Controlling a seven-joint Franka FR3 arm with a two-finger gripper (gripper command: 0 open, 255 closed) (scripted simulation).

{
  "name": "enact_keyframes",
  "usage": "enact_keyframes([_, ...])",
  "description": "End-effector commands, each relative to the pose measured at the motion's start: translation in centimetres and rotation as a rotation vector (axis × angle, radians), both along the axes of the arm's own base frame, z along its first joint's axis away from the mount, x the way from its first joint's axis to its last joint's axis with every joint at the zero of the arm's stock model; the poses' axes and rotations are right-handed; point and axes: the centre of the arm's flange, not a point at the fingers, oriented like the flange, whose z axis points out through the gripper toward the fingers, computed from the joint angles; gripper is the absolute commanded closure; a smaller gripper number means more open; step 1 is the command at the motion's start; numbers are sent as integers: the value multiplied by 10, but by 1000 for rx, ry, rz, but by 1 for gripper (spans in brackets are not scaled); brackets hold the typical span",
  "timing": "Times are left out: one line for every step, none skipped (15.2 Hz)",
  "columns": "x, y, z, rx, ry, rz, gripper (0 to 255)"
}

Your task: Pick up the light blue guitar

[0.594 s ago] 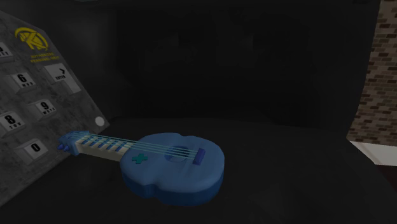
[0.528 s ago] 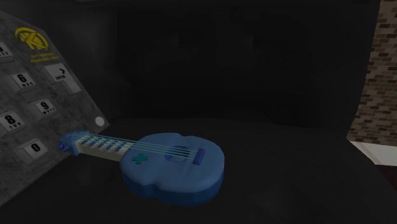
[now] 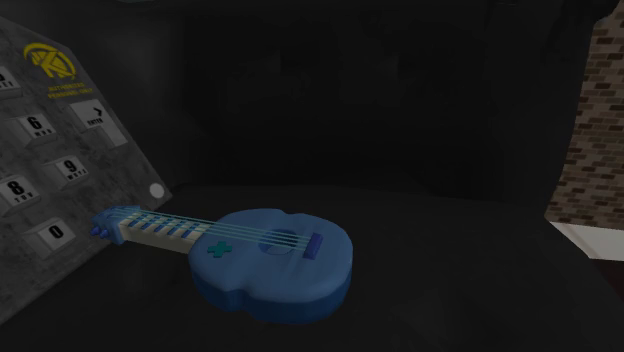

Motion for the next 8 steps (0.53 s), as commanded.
enact_keyframes([24,7,-11,-5,-3,-19,0])
enact_keyframes([36,11,-16,-8,-4,-29,0])
enact_keyframes([47,15,-22,-11,-6,-38,0])
enact_keyframes([59,19,-28,-14,-7,-47,0])
enact_keyframes([70,22,-33,-17,-8,-57,0])
enact_keyframes([82,26,-39,-20,-9,-66,0])
enact_keyframes([94,29,-44,-23,-10,-75,0])
enact_keyframes([105,32,-50,-26,-12,-85,0])
